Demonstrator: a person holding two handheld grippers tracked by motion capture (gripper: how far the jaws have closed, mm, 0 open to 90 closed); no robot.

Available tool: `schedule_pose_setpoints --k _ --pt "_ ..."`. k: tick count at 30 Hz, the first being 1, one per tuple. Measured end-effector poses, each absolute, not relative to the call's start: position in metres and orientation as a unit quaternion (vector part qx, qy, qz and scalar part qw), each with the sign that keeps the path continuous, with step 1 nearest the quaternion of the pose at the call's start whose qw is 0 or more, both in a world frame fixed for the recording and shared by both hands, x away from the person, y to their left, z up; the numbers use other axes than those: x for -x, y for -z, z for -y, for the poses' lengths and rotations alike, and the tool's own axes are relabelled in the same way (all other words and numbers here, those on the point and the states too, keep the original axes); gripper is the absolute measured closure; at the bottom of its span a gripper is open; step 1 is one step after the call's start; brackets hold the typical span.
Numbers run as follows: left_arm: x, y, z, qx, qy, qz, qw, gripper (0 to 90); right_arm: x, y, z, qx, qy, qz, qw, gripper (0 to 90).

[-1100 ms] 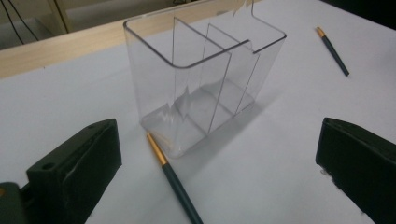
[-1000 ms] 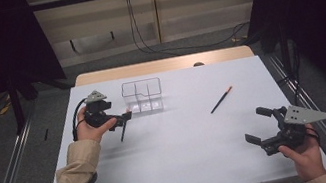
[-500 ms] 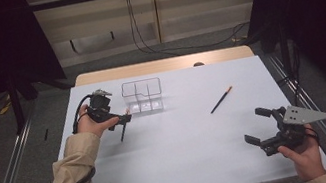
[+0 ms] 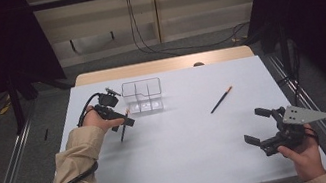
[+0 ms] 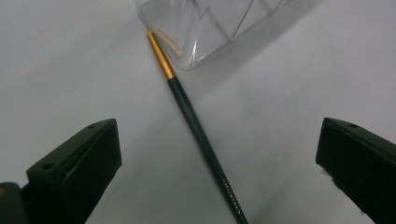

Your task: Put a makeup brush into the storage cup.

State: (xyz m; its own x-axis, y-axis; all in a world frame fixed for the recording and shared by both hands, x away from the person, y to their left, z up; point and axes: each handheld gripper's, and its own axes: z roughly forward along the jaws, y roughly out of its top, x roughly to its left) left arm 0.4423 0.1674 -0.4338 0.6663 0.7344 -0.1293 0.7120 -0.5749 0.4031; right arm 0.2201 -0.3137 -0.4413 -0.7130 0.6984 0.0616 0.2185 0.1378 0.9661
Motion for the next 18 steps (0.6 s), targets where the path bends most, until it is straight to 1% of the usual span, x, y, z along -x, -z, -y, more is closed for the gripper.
schedule_pose_setpoints --k 4,12,18 --pt "-0.4435 0.4357 -0.1657 -0.890 -0.026 -0.410 0.198 0.1 -0.2202 0.4411 0.3135 -0.316 -0.575 -0.726 0.208 0.0" --pt "-0.4449 0.4349 -0.1636 -0.891 -0.030 -0.416 0.178 6.0 -0.2208 0.4414 0.3134 -0.316 -0.576 -0.725 0.208 0.0" --pt "-0.4453 0.4344 -0.1626 -0.890 -0.030 -0.421 0.170 18.0 -0.2211 0.4412 0.3131 -0.315 -0.575 -0.726 0.207 0.0"
